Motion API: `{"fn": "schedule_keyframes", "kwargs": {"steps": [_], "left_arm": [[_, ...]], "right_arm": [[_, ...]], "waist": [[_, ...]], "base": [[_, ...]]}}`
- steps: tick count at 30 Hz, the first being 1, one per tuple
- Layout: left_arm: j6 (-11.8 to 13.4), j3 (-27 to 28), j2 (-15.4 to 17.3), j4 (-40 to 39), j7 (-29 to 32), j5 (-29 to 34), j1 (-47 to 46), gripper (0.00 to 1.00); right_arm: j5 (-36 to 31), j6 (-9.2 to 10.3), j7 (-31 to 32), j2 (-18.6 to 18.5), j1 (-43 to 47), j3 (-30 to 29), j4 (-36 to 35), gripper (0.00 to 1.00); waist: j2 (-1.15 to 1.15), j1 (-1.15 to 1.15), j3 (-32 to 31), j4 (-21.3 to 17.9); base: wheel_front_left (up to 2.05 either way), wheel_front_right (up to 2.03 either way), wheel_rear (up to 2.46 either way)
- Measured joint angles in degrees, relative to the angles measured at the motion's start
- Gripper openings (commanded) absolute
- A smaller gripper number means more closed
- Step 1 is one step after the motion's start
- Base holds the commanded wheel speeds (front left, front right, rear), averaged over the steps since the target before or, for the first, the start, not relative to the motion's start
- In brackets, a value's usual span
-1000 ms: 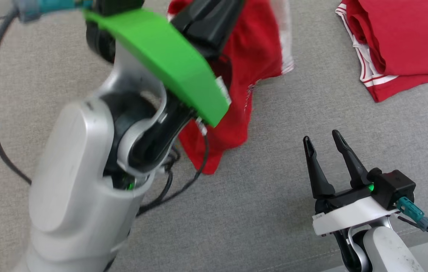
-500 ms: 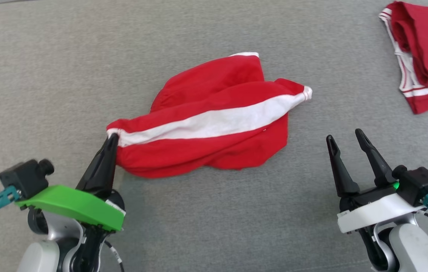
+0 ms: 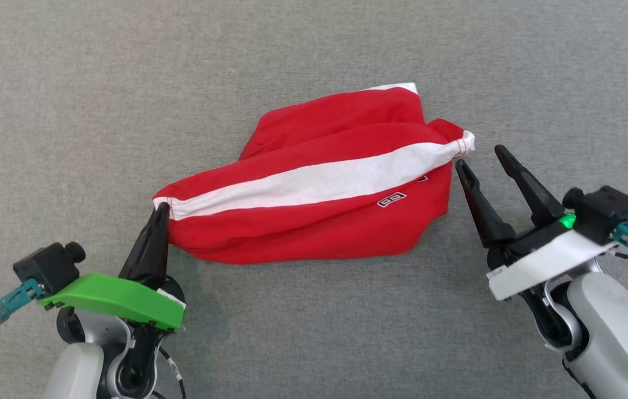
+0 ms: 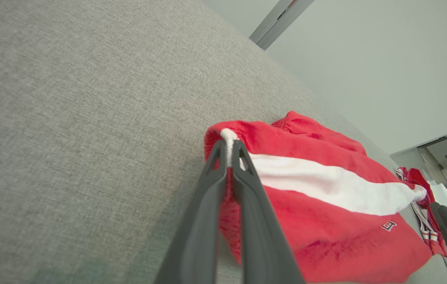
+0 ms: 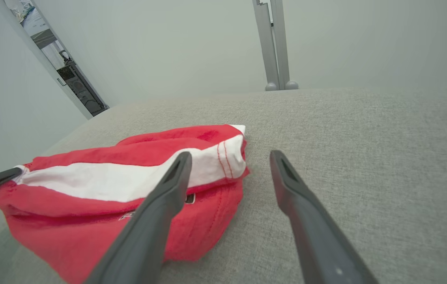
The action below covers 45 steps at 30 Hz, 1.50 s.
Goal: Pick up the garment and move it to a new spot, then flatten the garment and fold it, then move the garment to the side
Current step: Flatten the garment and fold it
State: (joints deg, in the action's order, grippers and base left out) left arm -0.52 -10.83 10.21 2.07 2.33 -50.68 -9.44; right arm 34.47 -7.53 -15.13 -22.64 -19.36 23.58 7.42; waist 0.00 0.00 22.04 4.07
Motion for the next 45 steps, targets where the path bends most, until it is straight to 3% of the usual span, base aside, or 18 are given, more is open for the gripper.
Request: {"fn": "schedule_keyframes", "kwargs": {"steps": [8, 10, 11, 12, 13, 18, 25, 31, 36, 45], "left_arm": [[-1.0, -1.0, -0.9, 2.7, -0.9, 0.0, -1.6, 0.00], [-1.3, -1.3, -1.0, 3.4, -1.1, 0.0, -1.8, 0.00], [-1.3, -1.3, -1.0, 3.6, -1.2, 0.1, -1.9, 0.00], [-1.5, -1.4, -1.0, 3.9, -1.2, 0.2, -1.9, 0.00], [-1.5, -1.4, -1.0, 4.2, -1.3, 0.2, -1.9, 0.00], [-1.6, -1.7, -0.7, 5.1, -1.4, 0.4, -2.0, 0.00], [-3.2, -2.4, 1.6, -0.3, 0.8, 1.2, -9.1, 0.00], [-3.9, -5.1, 2.5, -5.4, 9.3, 1.3, -26.1, 0.00], [-4.6, -7.6, 0.8, -2.9, 13.5, 2.2, -44.6, 0.00], [-6.6, -10.4, -4.6, 9.4, 3.6, 5.1, -68.9, 0.00]], "right_arm": [[4.9, 0.00, 0.0, -3.7, -5.3, 6.0, 3.4, 0.98], [6.2, 0.00, 0.0, -4.0, -5.6, 6.4, 2.6, 0.45], [7.0, 0.00, 0.0, -4.1, -5.6, 6.7, 2.1, 0.35], [8.1, 0.00, 0.0, -4.2, -5.5, 7.1, 1.5, 0.07], [8.8, 0.00, 0.0, -4.4, -5.5, 7.6, 0.9, 0.00], [11.1, 0.00, 0.0, -5.4, -4.9, 8.0, -1.4, 0.00], [14.7, 0.00, 0.0, -8.1, -7.3, -1.7, -8.6, 0.00], [16.8, 0.00, 0.0, -15.3, -18.3, -4.0, -10.1, 0.00], [18.9, 0.00, 0.0, -21.0, -31.3, -3.4, -8.3, 0.00], [18.8, 0.00, 0.0, -25.6, -46.7, -5.6, -5.4, 0.00]], "waist": [[0.00, 0.00, 1.3, 2.4], [0.00, 0.00, 1.6, 2.8], [0.00, 0.00, 1.7, 2.9], [0.00, 0.00, 1.6, 3.0], [0.00, 0.00, 1.5, 3.1], [0.00, 0.00, 0.5, 2.7], [0.00, 0.00, -0.2, 0.7], [0.00, 0.00, 1.3, -1.6], [0.00, 0.00, 4.2, -3.6], [0.00, 0.01, 9.7, -8.2]], "base": [[0.00, 0.00, 0.00], [0.00, 0.00, 0.00], [0.00, 0.00, 0.00], [0.00, 0.00, 0.00], [0.00, 0.00, 0.00], [0.00, 0.00, 0.00], [0.00, 0.00, 0.00], [0.00, 0.00, 0.00], [0.00, 0.00, 0.00], [0.00, 0.00, 0.00]]}}
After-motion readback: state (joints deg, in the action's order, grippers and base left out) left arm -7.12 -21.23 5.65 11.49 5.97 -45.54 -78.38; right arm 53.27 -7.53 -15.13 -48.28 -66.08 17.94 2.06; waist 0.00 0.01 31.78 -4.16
